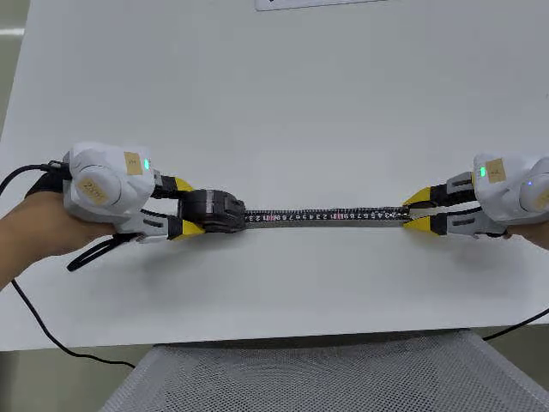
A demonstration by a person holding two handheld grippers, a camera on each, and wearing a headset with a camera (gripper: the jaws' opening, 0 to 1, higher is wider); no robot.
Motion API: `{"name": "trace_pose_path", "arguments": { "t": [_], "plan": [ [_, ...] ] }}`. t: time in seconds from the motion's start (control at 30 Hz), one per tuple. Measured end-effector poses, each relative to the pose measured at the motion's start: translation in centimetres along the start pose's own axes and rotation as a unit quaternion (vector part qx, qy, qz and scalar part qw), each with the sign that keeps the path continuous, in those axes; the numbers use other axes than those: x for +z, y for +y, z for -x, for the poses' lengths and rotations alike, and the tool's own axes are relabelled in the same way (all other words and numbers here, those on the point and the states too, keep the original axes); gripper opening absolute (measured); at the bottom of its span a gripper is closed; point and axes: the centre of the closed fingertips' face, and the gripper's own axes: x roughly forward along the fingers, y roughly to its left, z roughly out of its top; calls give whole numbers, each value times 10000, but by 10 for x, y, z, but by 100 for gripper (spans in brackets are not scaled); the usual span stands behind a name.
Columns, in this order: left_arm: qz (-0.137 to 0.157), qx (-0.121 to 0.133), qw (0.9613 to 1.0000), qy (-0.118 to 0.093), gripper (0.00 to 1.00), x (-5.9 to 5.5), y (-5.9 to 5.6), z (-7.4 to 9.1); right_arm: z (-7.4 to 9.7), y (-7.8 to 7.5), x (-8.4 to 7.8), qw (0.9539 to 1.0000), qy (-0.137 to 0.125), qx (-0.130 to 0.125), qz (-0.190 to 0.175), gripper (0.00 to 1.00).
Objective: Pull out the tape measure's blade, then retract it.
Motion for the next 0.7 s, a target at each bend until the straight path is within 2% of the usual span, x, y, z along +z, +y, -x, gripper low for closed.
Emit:
{"name": "trace_pose_path", "arguments": {
  "t": [0.07,0.6,0.67,0.7],
  "plan": [
    [5,5,10000,-14,29,0,0,0,0,-1,-3,10000,96,-20,-2,14],
    [129,-7,9999,-73,31,2,-1,0,-2,3,0,9999,50,44,-91,19],
    [121,26,9999,-90,32,3,0,0,-2,3,1,9999,33,44,-118,20],
    [116,119,9998,-107,34,3,3,0,-2,4,2,9999,1,48,-123,20]
  ]
}}
